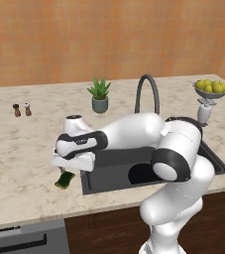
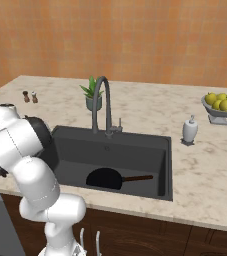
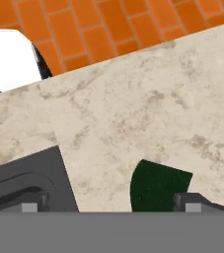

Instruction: Pick the pan and sponge and place them into the sink. Then turn on the water.

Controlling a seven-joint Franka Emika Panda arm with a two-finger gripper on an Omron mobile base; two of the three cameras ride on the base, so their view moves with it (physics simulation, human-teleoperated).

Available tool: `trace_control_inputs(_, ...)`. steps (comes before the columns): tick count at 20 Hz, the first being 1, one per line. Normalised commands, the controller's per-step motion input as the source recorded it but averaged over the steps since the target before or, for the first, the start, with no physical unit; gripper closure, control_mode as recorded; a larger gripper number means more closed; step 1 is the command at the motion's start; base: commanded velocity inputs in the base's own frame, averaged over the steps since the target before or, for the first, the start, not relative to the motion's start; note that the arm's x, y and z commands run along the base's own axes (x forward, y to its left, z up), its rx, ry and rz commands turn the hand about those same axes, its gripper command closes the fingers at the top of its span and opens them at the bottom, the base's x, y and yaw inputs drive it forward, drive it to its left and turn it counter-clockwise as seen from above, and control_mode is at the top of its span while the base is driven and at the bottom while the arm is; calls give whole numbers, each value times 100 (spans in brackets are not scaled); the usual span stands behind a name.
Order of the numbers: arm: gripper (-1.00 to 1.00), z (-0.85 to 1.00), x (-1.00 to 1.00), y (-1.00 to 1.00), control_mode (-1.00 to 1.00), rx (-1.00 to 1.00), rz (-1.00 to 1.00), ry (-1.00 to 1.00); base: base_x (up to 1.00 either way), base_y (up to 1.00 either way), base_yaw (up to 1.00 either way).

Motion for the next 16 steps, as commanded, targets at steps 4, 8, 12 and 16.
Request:
trace_control_inputs(4, -100, -30, 36, 41, -100, 0, -12, 0, 0, 0, 0)
trace_control_inputs(8, -100, -34, 21, 12, -100, 0, -4, 0, 0, 0, 0)
trace_control_inputs(12, -100, -28, 13, 10, -100, 0, -1, -2, 0, 0, 0)
trace_control_inputs(16, -100, -19, 16, 2, -100, 0, 0, -3, 0, 0, 0)
